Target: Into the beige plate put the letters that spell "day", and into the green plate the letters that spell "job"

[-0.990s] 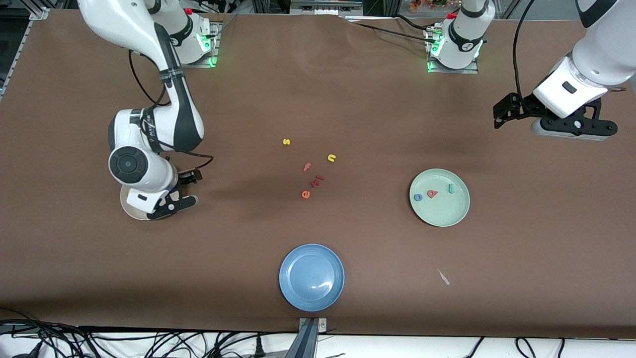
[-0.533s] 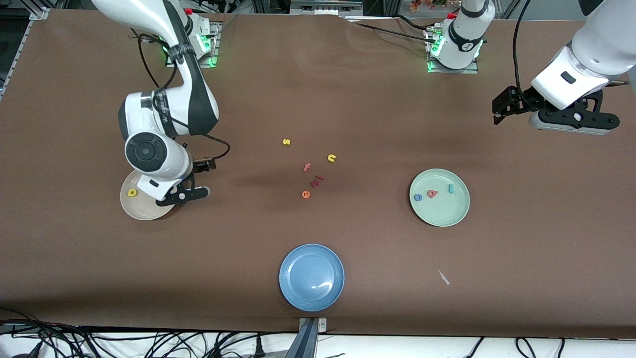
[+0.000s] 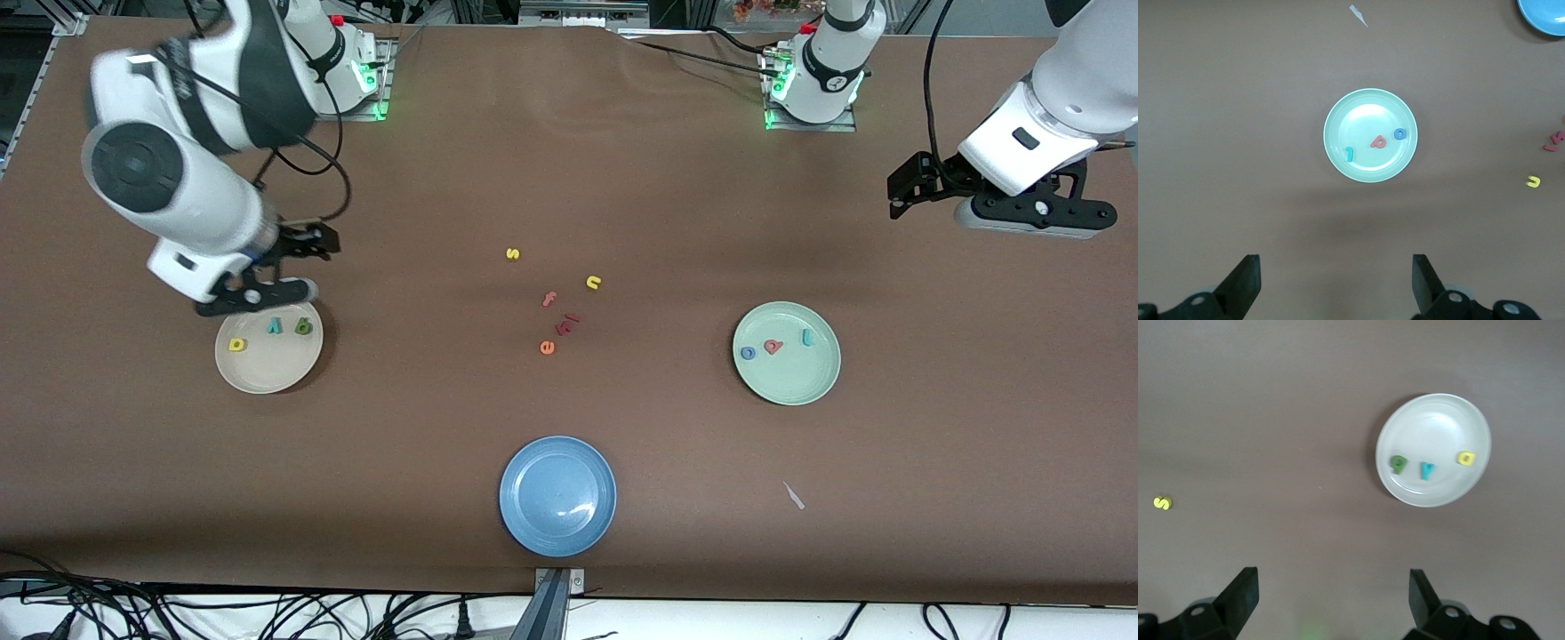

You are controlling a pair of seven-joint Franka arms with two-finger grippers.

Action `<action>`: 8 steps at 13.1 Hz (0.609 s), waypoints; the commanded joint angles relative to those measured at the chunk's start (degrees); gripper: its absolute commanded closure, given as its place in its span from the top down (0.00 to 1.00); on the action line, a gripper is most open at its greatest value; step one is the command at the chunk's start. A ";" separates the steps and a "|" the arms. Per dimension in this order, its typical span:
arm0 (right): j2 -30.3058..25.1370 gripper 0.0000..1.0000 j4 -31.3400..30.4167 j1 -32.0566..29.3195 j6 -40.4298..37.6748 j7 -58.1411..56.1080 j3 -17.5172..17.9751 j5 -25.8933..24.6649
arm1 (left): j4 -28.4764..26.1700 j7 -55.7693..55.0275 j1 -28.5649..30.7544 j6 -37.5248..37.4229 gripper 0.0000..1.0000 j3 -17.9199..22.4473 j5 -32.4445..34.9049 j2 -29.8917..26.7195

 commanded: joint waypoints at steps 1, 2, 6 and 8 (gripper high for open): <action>-5.63 1.00 -1.02 -6.42 -1.31 0.20 2.08 -1.09 | 1.72 -0.01 0.61 -1.78 1.00 0.18 1.37 0.73; -6.95 1.00 -0.93 -7.92 -1.66 0.02 2.08 -1.53 | 1.72 0.08 1.05 -1.86 1.00 0.18 1.20 0.64; -8.11 1.00 -0.31 -13.46 -4.03 -8.31 1.99 -1.01 | 1.72 -0.01 1.58 -2.13 1.00 0.09 1.20 0.64; -8.11 1.00 -0.40 -14.88 -5.62 -9.38 1.99 -1.01 | 1.72 -0.01 1.58 -2.13 1.00 0.00 1.20 0.64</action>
